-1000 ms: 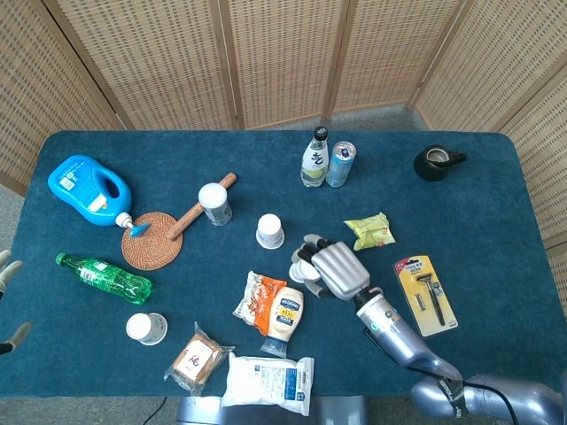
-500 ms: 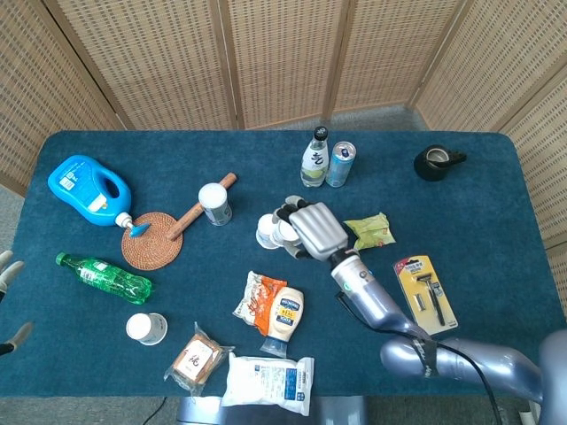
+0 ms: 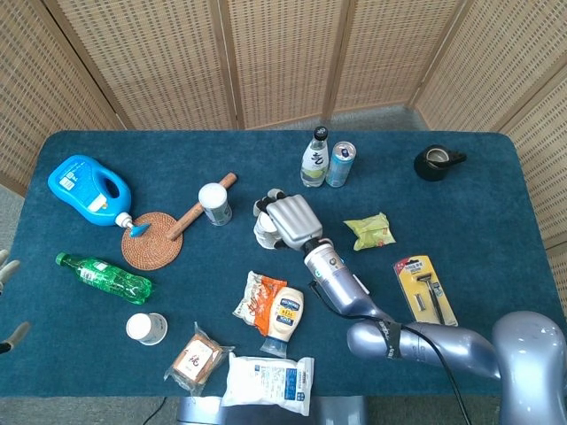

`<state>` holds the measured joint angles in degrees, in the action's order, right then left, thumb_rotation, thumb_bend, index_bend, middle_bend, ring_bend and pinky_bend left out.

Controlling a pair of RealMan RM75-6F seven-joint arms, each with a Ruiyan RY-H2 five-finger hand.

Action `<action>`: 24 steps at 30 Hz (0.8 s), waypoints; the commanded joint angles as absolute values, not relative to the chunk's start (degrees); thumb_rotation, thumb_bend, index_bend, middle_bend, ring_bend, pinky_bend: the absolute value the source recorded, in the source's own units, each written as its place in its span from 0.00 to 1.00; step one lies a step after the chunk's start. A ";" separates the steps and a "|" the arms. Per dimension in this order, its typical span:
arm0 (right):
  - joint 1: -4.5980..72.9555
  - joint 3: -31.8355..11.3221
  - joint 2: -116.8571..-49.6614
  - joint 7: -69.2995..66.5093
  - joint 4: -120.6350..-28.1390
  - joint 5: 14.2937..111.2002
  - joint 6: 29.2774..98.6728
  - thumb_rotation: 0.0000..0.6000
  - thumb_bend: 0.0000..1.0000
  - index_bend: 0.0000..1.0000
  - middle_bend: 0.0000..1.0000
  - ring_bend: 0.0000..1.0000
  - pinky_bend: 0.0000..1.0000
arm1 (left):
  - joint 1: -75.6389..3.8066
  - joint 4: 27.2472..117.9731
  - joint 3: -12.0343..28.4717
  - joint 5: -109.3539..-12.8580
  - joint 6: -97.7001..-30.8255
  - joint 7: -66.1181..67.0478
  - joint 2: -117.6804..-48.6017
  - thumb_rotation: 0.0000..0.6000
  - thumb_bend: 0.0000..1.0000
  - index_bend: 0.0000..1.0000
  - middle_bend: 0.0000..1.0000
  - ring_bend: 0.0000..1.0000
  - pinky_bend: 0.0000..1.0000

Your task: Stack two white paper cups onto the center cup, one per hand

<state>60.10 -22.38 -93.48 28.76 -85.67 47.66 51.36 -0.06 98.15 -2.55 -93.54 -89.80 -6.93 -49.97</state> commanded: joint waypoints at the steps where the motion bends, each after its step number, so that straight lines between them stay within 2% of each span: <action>1: 61.05 -22.73 -94.42 28.70 -84.15 46.56 51.73 1.00 0.41 0.35 0.44 0.19 0.46 | -0.07 98.11 -2.51 -93.51 -89.82 -6.90 -49.99 1.00 0.33 0.00 0.00 0.00 0.09; 10: 62.50 -22.37 -95.64 27.49 -80.99 45.60 51.86 1.00 0.42 0.35 0.44 0.19 0.46 | -0.06 97.85 -2.33 -92.97 -89.69 -7.01 -50.00 1.00 0.33 0.00 0.00 0.00 0.09; 24: 63.62 -20.57 -95.38 28.80 -81.01 44.10 52.11 1.00 0.42 0.35 0.44 0.19 0.46 | -0.10 97.81 -2.33 -93.00 -89.56 -6.91 -50.08 1.00 0.33 0.00 0.00 0.00 0.09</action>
<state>63.57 -20.67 -95.36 28.74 -81.08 44.21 52.11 -0.10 97.81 -2.33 -92.99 -89.57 -6.91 -50.08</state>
